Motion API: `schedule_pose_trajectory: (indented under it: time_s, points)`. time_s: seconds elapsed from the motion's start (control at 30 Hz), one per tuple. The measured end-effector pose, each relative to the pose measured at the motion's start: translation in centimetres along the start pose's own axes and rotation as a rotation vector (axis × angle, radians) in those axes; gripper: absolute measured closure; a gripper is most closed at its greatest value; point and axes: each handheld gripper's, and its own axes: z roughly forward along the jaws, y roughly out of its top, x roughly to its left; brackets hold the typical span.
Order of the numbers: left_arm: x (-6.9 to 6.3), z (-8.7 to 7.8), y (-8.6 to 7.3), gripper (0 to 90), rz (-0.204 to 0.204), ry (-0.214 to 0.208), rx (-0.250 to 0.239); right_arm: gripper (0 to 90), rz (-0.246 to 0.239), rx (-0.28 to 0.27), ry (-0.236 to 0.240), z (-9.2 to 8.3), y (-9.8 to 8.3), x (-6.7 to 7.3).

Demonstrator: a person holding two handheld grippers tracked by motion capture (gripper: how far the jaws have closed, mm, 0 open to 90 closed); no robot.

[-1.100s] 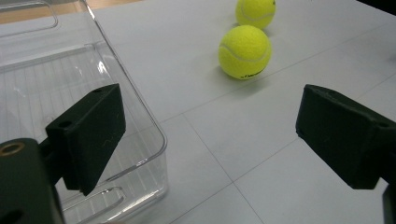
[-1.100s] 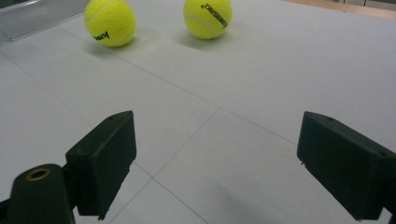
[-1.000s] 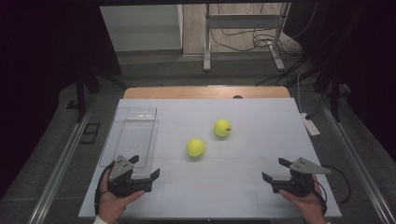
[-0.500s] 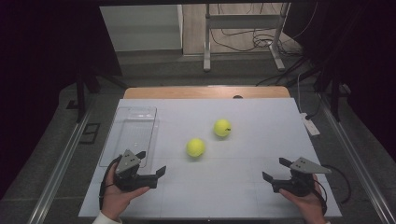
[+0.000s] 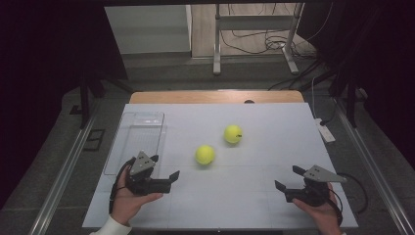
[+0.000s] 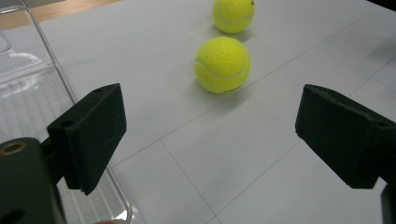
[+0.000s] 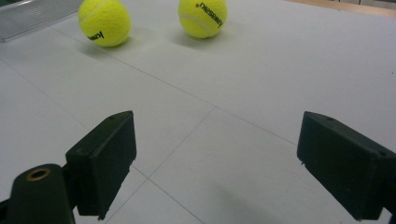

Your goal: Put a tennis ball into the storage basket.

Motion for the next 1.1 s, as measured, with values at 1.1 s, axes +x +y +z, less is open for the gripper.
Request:
schedule_pose_trajectory:
  time_s: [1.1]
  points:
    - [-0.3,3.8,2.9,10.6,0.019,-0.079,0.058,12.8,-0.012,0.004,-0.001,0.0,-0.2,0.0]
